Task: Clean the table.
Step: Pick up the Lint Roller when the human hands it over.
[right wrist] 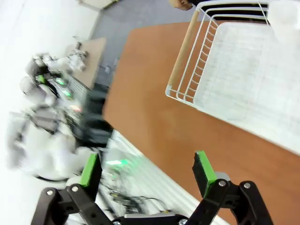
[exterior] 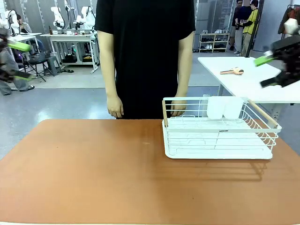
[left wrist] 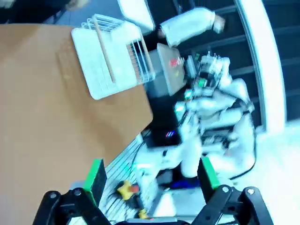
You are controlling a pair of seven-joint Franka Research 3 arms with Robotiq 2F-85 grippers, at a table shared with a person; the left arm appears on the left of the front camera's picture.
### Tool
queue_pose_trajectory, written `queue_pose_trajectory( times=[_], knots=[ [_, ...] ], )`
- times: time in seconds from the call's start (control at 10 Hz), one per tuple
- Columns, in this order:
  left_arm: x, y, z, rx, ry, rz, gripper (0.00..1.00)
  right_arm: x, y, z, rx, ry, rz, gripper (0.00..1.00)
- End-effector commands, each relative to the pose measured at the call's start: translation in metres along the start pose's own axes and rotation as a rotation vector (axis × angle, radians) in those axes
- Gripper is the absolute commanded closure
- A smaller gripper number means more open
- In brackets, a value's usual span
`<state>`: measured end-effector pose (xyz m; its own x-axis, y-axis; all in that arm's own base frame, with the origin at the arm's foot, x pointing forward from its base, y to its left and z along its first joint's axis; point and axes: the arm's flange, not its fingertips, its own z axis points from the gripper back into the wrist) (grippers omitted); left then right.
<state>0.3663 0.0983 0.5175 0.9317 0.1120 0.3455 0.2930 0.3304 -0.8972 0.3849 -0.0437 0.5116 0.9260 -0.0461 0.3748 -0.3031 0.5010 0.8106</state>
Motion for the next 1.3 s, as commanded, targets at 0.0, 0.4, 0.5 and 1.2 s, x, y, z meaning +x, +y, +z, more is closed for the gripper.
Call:
queue_pose_trajectory(
  times=[0.0, 0.4, 0.5, 1.2],
  knots=[
    [-0.025, 0.033, 0.057, -0.039, -0.175, 0.13, 0.0, -0.011, -0.043, 0.044, 0.067, -0.078, -0.145, 0.0],
    [-0.071, 0.101, 0.149, -0.146, -0.317, 0.291, 0.0, -0.036, -0.127, 0.127, 0.147, -0.079, -0.302, 0.0],
    [-0.07, 0.106, 0.146, -0.142, -0.298, 0.29, 0.0, -0.042, -0.146, 0.133, 0.168, -0.084, -0.34, 0.0],
    [-0.055, 0.106, 0.121, -0.123, -0.253, 0.288, 0.0, -0.059, -0.2, 0.129, 0.175, -0.1, -0.456, 0.0]
  ],
)
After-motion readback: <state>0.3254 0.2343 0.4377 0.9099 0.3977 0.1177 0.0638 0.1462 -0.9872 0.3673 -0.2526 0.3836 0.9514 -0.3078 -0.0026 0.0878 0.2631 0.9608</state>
